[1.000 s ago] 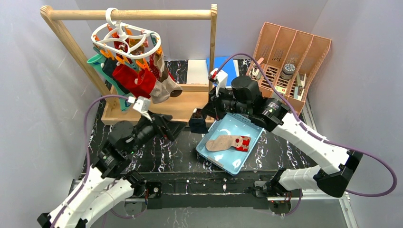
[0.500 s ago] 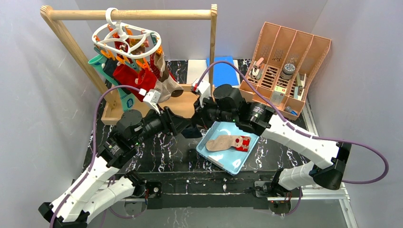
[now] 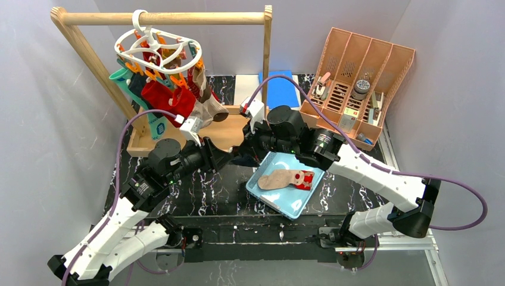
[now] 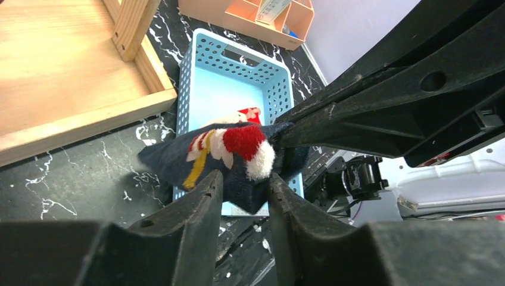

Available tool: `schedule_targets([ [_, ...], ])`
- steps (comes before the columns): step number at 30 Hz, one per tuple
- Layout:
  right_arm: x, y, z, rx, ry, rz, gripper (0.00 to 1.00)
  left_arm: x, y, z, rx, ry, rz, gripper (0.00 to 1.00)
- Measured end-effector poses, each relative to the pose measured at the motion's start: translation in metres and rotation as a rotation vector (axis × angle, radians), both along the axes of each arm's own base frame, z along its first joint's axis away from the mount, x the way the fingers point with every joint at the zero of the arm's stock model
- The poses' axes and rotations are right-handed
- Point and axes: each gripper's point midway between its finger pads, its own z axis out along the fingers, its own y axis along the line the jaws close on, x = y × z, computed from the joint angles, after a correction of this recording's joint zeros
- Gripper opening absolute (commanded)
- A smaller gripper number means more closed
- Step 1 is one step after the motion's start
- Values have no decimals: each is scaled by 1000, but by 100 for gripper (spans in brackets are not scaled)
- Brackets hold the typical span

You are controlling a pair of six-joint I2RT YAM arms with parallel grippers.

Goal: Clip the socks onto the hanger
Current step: Pick up the sock at the center of the board.

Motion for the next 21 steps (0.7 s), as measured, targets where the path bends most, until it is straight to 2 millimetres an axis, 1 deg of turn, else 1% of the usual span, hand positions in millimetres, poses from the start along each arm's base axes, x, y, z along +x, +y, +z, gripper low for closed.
schedule_targets([
  [2,0,0,0,0,-1,-2,1,0,1,-2,11,-1,4,18],
  [5,0,0,0,0,-1,-3,1,1,3,-3,16,-1,11,2],
  [6,0,0,0,0,-1,-2,1,1,4,-3,19,-3,15,0],
  [10,2,-1,0,0,-2,-15,1,3,8,-1,26,-13,37,0],
  [14,4,0,3,13,1,-30,1,3,16,5,15,-37,73,0],
  [15,4,1,4,22,4,-32,1,3,18,8,10,-45,80,3],
  [16,4,2,6,32,5,-32,1,2,19,9,6,-51,84,9],
  [17,3,3,7,39,8,-31,1,2,21,12,0,-60,90,18],
  [19,1,5,9,52,21,-27,1,1,23,15,-7,-72,97,40],
  [21,-1,7,11,64,29,-19,1,0,26,19,-16,-84,103,59],
])
